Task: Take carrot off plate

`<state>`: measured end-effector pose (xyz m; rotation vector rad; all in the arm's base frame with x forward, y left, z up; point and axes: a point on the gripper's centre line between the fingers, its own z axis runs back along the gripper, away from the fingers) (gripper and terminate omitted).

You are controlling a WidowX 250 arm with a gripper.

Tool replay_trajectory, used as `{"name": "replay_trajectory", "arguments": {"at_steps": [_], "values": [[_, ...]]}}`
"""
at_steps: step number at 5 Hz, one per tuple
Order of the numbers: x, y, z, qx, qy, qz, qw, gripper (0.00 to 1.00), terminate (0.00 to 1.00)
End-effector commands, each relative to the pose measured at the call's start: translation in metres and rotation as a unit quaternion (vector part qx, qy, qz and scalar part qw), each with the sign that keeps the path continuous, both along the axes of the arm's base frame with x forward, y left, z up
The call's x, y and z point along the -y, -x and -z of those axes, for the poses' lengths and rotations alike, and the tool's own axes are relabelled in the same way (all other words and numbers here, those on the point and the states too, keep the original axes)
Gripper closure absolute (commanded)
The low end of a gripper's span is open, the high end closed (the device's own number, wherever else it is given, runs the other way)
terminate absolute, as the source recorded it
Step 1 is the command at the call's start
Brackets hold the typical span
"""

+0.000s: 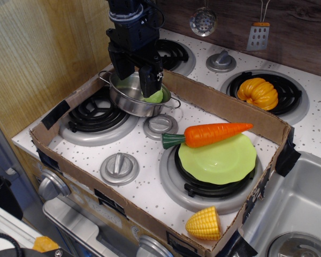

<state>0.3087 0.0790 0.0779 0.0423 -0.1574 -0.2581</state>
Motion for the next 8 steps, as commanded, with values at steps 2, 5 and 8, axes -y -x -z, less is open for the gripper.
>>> {"name": "replay_trajectory", "arguments": {"at_steps": [2,5,8], "values": [[0.004,-0.001,-0.012,0.007,-0.017,0.005,0.9998,0.00,0.00],[0.050,0.032,-0.009,0.073,0.011,0.117,0.9904,0.00,0.00],[0.075,0.029,0.003,0.081,0.035,0.202,0.9755,0.00,0.00]]}}
